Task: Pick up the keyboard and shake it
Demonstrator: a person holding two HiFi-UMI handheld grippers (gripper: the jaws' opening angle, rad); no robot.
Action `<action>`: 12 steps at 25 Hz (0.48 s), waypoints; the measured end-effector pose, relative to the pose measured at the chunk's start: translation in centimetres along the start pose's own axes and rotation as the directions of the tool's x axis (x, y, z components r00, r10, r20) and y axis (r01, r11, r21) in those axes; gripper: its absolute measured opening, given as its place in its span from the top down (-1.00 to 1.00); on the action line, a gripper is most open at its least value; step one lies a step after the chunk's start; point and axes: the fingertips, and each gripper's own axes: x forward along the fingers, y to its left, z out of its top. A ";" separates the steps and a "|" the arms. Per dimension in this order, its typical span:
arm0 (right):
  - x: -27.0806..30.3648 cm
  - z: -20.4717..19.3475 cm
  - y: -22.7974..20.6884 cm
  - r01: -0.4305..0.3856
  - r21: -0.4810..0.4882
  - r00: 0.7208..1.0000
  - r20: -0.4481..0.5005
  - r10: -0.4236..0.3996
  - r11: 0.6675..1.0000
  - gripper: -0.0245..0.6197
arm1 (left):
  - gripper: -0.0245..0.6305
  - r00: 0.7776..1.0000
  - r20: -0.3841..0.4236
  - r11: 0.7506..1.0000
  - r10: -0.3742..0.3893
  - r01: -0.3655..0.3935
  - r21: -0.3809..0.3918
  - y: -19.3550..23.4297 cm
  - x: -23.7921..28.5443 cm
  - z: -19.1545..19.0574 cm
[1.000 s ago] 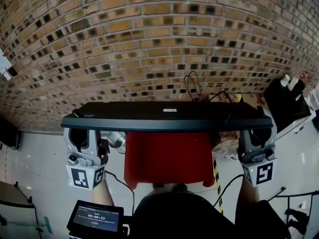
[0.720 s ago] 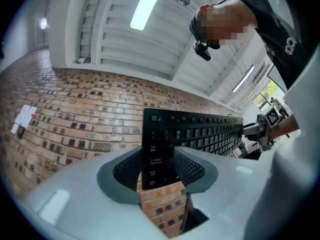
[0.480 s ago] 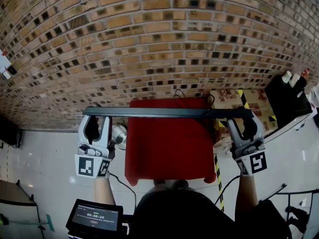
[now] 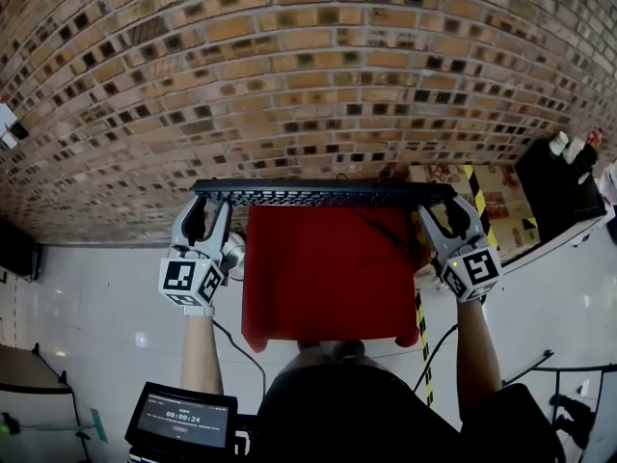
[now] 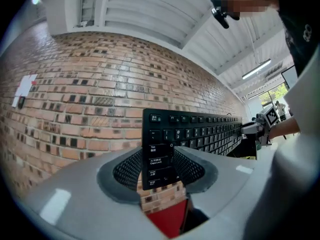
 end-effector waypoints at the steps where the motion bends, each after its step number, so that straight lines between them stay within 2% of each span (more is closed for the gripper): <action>1: 1.2 -1.2 -0.4 -0.013 0.011 1.000 -0.019 0.014 1.000 0.38 | 0.33 1.000 -0.025 1.000 0.000 0.000 -0.005 0.6 1.1 -1.0; 4: 4.1 -3.6 -1.3 -0.025 0.048 0.997 -0.072 0.029 0.999 0.38 | 0.33 0.997 -0.080 0.999 0.007 -0.010 -0.033 1.6 3.7 -3.5; 8: 5.0 -5.7 -1.0 -0.033 0.081 0.991 -0.126 0.043 0.996 0.38 | 0.33 0.992 -0.127 0.997 0.018 -0.028 -0.073 1.9 3.6 -6.4; 12: 3.7 -11.5 0.6 -0.046 0.165 0.965 -0.246 0.087 0.985 0.38 | 0.33 0.968 -0.252 0.994 0.000 -0.026 -0.102 0.7 2.2 -11.7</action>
